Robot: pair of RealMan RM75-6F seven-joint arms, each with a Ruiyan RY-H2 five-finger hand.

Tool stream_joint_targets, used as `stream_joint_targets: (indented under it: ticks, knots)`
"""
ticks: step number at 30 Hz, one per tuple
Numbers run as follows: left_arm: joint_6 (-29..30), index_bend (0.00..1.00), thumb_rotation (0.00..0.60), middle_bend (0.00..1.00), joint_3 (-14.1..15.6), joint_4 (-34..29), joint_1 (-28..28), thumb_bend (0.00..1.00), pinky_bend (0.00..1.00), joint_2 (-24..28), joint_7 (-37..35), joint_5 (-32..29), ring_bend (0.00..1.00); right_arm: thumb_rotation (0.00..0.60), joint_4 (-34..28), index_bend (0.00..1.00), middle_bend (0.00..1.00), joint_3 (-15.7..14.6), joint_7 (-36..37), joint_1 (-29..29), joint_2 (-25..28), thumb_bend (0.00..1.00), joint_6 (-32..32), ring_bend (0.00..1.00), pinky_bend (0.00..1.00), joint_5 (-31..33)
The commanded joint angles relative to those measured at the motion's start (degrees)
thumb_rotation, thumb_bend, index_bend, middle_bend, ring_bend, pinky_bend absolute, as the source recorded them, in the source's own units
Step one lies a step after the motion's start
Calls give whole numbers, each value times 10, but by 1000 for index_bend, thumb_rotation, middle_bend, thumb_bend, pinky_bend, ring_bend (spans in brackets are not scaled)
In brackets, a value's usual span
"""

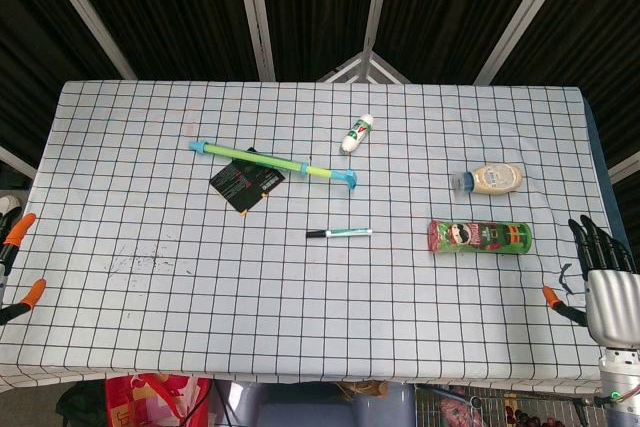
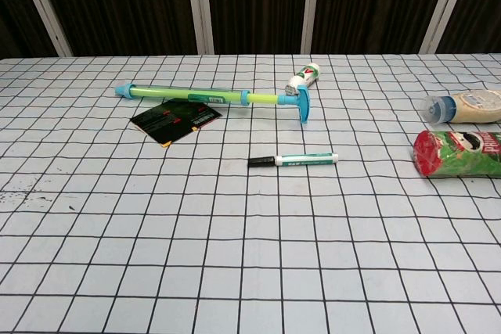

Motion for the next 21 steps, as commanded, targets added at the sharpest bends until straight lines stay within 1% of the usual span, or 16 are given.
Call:
stream_joint_targets:
  ticks: [1,8,11,16,18,21]
  knots:
    - [-3,0,600,0,1,0,-1,420,48,-3,0,0,0,600,2,52,56,1,0,2,-4,206,1,120,171,-2]
    - [-6,0,600,0,3,12,-2,420,48,-19,4,0,0,600,8,70,56,-3,-9,3,-15,206,-3,120,171,-3]
    - [-4,1,600,0,2,18,-2,420,48,-24,-2,0,0,600,10,101,56,-3,-6,2,-20,206,-2,121,171,-1]
    - [-5,38,600,0,-5,18,-5,420,48,-19,-12,-7,0,600,8,192,56,1,-5,2,-22,206,1,128,171,1]
    - [-4,46,600,0,-6,16,-5,420,48,-18,-11,-9,0,600,3,214,56,2,-4,3,-21,206,-1,129,171,2]
    - [0,51,600,0,-4,13,-2,420,48,-18,-13,-5,0,600,-7,216,56,4,-8,7,-21,207,-6,129,171,2]
